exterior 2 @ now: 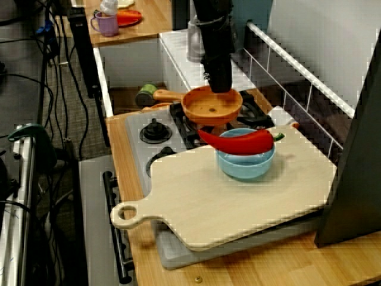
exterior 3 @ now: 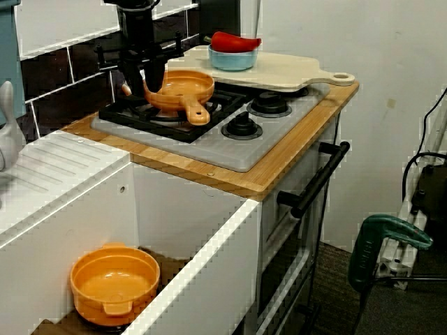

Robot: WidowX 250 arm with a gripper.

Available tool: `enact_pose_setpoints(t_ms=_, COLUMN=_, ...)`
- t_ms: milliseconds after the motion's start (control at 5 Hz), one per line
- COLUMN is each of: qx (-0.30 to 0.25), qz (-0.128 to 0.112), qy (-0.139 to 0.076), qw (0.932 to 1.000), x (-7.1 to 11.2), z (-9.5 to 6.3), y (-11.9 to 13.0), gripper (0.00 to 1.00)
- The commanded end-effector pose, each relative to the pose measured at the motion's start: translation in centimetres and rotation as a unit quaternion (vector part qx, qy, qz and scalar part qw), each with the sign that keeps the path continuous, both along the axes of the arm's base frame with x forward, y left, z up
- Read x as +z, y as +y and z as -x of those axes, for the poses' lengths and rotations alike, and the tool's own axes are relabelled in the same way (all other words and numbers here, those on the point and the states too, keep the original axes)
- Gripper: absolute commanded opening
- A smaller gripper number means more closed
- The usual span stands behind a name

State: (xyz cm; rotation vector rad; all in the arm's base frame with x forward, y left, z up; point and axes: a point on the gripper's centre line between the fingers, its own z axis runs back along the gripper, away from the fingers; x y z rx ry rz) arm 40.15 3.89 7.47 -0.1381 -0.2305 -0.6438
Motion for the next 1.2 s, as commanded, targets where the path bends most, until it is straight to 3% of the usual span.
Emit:
enact_pose_setpoints(t_ms=0, qx=0.031, qz=-0.003, qy=-0.022, qw=0.9993, x=2.1, z=-0.4, y=0.2, gripper=1.00)
enact_pose_setpoints(t_ms=200, qx=0.074, qz=-0.002, qy=-0.014, qw=0.9972, x=2.5, z=-0.7, y=0.6, gripper=1.00)
enact_pose_setpoints(t_ms=400, qx=0.084, qz=0.012, qy=-0.005, qw=0.9964, x=4.1, z=-1.0, y=0.5, gripper=1.00)
enact_pose_setpoints(t_ms=600, qx=0.087, qz=0.016, qy=-0.011, qw=0.9960, x=5.3, z=-0.8, y=0.3, gripper=1.00)
enact_pose_setpoints(t_ms=1000, qx=0.093, qz=-0.005, qy=-0.021, qw=0.9954, x=5.6, z=0.6, y=-1.1, gripper=1.00)
